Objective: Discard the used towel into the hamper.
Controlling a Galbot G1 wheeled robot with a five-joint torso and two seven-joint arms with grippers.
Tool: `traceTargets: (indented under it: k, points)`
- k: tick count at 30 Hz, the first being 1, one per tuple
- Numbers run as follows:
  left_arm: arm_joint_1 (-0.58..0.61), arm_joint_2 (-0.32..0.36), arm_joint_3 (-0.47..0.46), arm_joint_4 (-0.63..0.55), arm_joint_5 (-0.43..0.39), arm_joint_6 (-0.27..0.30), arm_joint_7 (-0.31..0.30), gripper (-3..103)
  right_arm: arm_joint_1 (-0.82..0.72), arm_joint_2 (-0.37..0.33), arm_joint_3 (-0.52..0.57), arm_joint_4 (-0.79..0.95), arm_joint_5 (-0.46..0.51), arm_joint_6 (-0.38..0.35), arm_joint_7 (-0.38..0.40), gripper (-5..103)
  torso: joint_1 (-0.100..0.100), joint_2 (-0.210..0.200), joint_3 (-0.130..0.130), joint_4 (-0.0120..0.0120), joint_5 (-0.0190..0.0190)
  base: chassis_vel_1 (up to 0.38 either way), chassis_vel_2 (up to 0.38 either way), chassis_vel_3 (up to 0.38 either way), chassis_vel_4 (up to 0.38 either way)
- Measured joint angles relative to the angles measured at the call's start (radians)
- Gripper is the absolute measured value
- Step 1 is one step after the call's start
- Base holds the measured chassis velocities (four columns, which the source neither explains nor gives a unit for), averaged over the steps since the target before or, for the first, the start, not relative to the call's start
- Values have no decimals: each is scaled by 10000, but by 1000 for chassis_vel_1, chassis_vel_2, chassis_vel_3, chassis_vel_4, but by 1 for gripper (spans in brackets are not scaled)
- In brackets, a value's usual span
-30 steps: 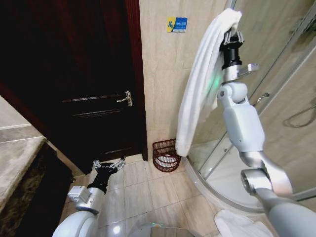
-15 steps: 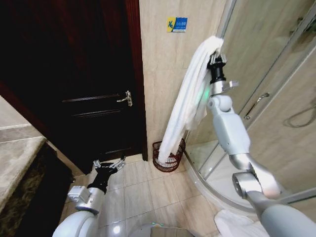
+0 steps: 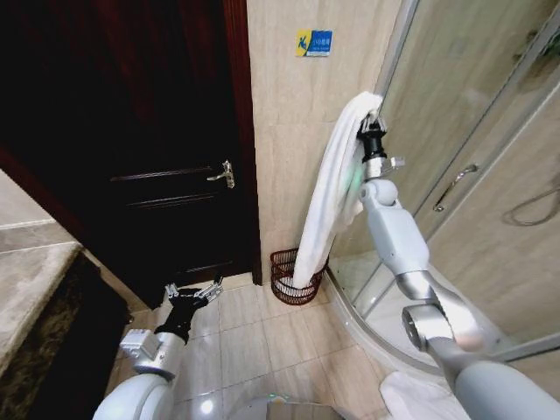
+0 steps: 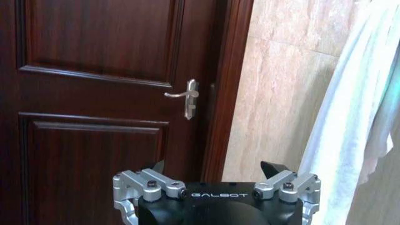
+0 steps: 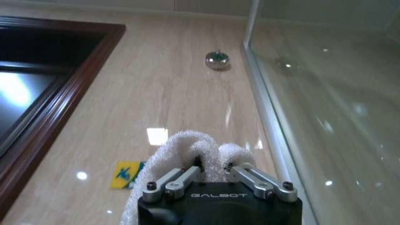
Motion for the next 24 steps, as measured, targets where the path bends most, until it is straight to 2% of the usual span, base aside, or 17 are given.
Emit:
traceTargets:
  k: [10,18,24]
  points:
    - [0,0,0,0,0,0,0,100,762,212,-120,-1002,-44,151,-37,9,2,0,1,1,1,0,0,0,0]
    - [0,0,0,0,0,0,0,100,91,535,-35,-1531,-202,374,-187,9,3,-1,3,2,4,0,0,0,0]
    - [0,0,0,0,0,0,0,100,-1019,552,52,-767,-244,114,-383,9,1,0,0,1,-4,0,0,0,0]
